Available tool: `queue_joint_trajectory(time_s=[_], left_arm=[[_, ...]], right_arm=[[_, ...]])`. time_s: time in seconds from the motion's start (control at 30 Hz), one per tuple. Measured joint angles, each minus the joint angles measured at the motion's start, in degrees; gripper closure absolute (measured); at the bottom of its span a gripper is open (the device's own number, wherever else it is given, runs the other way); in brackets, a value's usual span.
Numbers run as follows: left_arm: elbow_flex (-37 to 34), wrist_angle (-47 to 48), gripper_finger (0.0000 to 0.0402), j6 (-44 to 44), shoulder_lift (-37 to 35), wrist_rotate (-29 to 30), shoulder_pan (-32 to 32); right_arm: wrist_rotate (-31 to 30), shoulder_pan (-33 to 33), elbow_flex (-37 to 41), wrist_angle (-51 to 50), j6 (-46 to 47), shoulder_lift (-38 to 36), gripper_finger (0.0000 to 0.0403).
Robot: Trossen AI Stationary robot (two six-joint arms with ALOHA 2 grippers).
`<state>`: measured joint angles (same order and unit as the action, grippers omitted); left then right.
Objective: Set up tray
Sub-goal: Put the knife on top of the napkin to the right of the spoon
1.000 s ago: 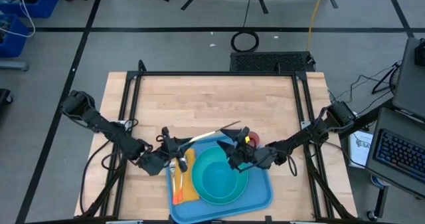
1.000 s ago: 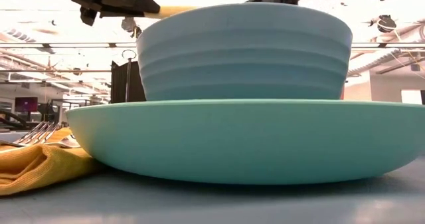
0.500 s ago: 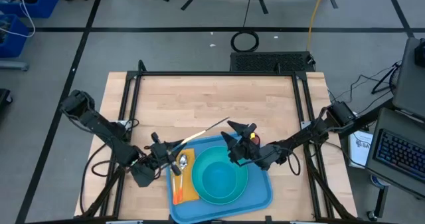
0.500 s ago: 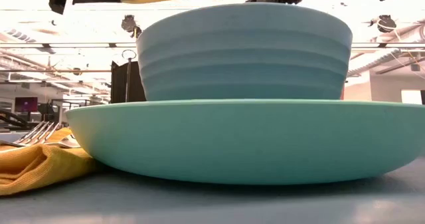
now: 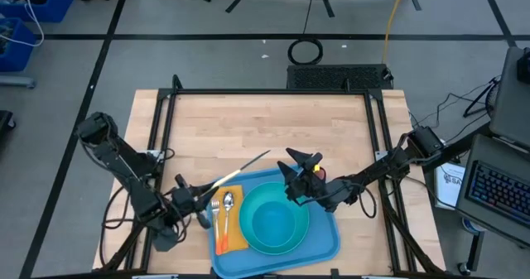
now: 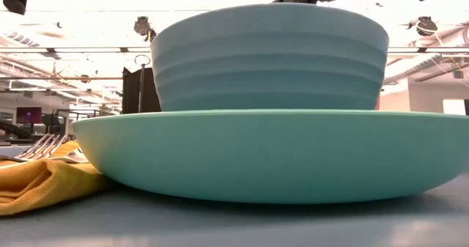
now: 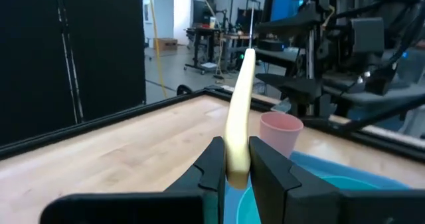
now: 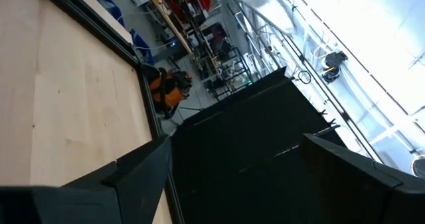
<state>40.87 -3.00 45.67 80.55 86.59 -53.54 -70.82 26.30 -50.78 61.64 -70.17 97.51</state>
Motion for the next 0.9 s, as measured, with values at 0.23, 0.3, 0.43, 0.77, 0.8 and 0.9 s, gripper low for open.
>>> queue_joint_trajectory(time_s=[0.23,0.3,0.43,0.77,0.8,0.9], left_arm=[[-0.01,8.31,0.0353,15.58,0.00,1.91,-3.52],[-0.01,10.24,0.0353,19.32,0.02,1.98,-4.34],[-0.01,12.93,0.0353,27.21,0.19,2.37,-6.04],[-0.01,8.75,0.0353,41.07,9.13,3.54,-7.35],[0.01,7.31,0.0353,41.97,10.60,3.54,-7.46],[0.01,0.27,0.0353,43.02,15.30,3.50,-7.64]], right_arm=[[-2.38,-0.18,0.00,0.36,-2.53,-0.02,0.0083],[-2.98,-0.68,0.00,0.31,-3.26,0.00,0.0083],[-2.97,-1.78,0.00,0.49,-4.19,-0.01,0.0083],[-2.72,-6.35,0.00,0.68,-4.70,-1.45,0.0083],[-2.71,-6.94,0.00,0.68,-4.68,-1.73,0.0083],[-2.25,-8.70,0.00,0.76,-4.42,-3.34,0.0083]])
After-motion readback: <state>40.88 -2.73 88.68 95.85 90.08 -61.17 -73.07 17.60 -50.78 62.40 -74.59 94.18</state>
